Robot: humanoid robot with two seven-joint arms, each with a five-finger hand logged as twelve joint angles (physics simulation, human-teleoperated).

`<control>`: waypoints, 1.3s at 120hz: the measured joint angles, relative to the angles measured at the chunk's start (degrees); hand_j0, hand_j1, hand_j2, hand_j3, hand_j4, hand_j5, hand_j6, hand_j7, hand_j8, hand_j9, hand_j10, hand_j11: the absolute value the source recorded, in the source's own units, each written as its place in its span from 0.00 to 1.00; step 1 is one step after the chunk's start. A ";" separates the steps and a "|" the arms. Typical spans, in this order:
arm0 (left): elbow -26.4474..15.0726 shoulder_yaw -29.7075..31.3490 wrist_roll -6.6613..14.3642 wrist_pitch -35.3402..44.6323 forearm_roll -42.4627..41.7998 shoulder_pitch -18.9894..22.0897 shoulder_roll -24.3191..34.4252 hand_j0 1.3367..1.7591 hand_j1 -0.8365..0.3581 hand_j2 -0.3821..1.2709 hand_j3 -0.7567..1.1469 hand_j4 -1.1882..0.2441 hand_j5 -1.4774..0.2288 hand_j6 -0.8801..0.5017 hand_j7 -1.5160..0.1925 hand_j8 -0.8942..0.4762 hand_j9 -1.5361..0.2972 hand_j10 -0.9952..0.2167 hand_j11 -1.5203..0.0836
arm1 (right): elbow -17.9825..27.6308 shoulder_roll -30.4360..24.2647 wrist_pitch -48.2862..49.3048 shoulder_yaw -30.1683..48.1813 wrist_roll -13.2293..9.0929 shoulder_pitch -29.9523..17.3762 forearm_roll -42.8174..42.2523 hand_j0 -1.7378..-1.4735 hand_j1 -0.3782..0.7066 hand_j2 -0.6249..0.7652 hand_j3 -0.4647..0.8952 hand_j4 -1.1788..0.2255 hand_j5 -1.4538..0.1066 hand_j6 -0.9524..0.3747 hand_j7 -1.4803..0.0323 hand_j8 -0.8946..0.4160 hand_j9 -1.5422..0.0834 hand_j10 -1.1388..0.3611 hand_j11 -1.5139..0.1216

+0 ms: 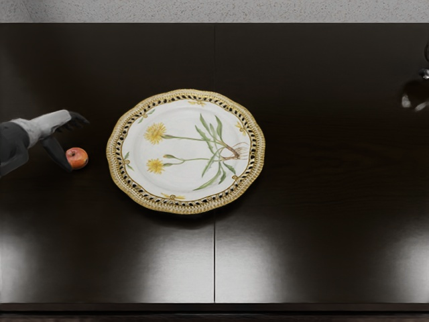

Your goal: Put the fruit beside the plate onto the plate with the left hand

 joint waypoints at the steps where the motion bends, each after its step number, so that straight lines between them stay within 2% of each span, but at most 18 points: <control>1: -0.20 0.23 0.00 0.51 0.02 -0.01 -0.23 0.76 0.74 0.26 0.40 0.65 0.67 0.45 0.69 0.46 0.66 0.61 0.74 | 0.00 0.00 0.00 0.00 0.00 0.00 0.00 0.30 0.06 0.44 0.34 0.82 0.91 0.69 0.95 0.66 0.92 0.74 0.90; 22: -2.11 4.86 0.13 9.36 0.47 -0.29 -4.29 0.76 0.72 0.27 0.40 0.64 0.66 0.44 0.68 0.45 0.64 0.59 0.73 | 0.00 0.00 0.00 0.00 0.00 0.00 0.00 0.30 0.06 0.44 0.34 0.82 0.91 0.69 0.95 0.66 0.92 0.74 0.90; 38: -2.56 6.72 0.43 12.24 0.55 -0.29 -4.73 0.76 0.69 0.27 0.40 0.62 0.64 0.42 0.66 0.43 0.63 0.57 0.71 | 0.00 0.00 0.00 0.00 0.00 0.00 0.00 0.30 0.06 0.44 0.34 0.82 0.91 0.69 0.95 0.66 0.92 0.74 0.90; 73: -4.35 8.54 0.58 14.23 0.54 -0.11 -4.56 0.76 0.64 0.27 0.40 0.58 0.60 0.38 0.62 0.40 0.59 0.53 0.66 | 0.00 0.00 0.00 0.00 0.00 0.00 0.00 0.30 0.06 0.44 0.34 0.82 0.90 0.69 0.95 0.66 0.92 0.74 0.90; 115: -4.39 9.62 0.59 14.58 0.51 0.24 -4.66 0.76 0.51 0.29 0.40 0.50 0.50 0.29 0.52 0.30 0.50 0.43 0.56 | 0.00 0.00 0.00 0.00 0.00 0.00 0.00 0.30 0.06 0.44 0.34 0.82 0.90 0.69 0.95 0.66 0.92 0.74 0.90; 135: -4.39 10.13 0.61 14.58 0.53 0.22 -4.65 0.76 0.46 0.30 0.40 0.45 0.46 0.25 0.48 0.29 0.46 0.38 0.51 | 0.00 0.00 0.00 0.00 0.00 0.00 0.00 0.30 0.06 0.44 0.34 0.82 0.91 0.69 0.95 0.66 0.92 0.74 0.90; 147: -4.42 10.21 0.64 14.47 0.56 0.23 -4.52 0.75 0.44 0.33 0.40 0.42 0.42 0.27 0.44 0.31 0.42 0.34 0.47 | 0.00 0.00 0.00 0.00 0.00 0.00 0.00 0.30 0.06 0.44 0.34 0.82 0.91 0.69 0.95 0.66 0.92 0.74 0.90; 156: -4.49 10.24 0.83 14.14 0.57 0.15 -4.16 0.73 0.43 0.36 0.37 0.39 0.39 0.27 0.41 0.32 0.39 0.31 0.43 | 0.00 0.00 0.00 0.00 -0.01 0.00 0.00 0.30 0.06 0.44 0.34 0.82 0.91 0.69 0.95 0.66 0.92 0.74 0.90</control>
